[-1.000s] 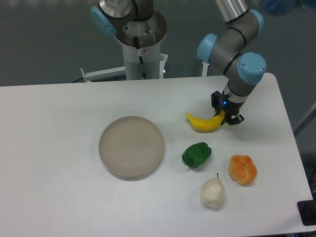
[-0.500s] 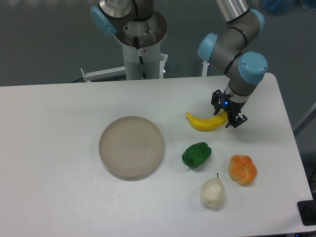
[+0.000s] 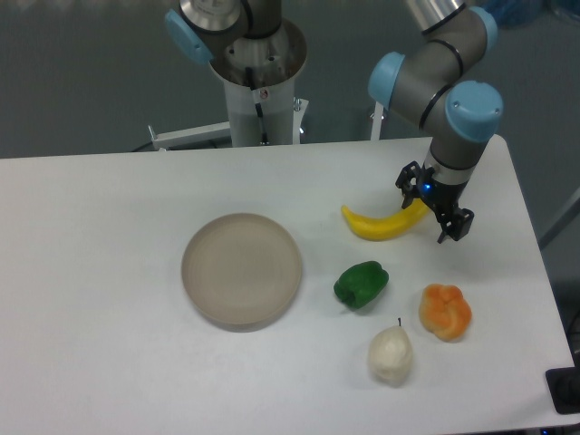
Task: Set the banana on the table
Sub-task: 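Open the gripper, release the banana, and raise the gripper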
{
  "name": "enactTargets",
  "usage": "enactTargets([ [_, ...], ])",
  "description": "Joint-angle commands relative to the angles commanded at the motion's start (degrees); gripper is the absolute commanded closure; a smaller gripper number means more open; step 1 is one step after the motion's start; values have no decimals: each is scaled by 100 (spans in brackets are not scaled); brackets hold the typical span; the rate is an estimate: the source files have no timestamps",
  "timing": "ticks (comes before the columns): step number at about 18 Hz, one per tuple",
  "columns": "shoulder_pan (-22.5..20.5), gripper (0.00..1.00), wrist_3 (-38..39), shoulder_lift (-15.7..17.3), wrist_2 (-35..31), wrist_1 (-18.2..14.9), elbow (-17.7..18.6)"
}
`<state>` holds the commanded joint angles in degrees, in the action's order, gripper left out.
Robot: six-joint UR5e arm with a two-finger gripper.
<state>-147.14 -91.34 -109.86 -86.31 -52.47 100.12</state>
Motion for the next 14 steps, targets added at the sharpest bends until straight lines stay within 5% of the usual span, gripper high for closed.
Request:
enactTargets([
  [6,449,0,784,-237,-26,44,-844],
  [14,739,0,1496,-571,-106,167,-1433],
])
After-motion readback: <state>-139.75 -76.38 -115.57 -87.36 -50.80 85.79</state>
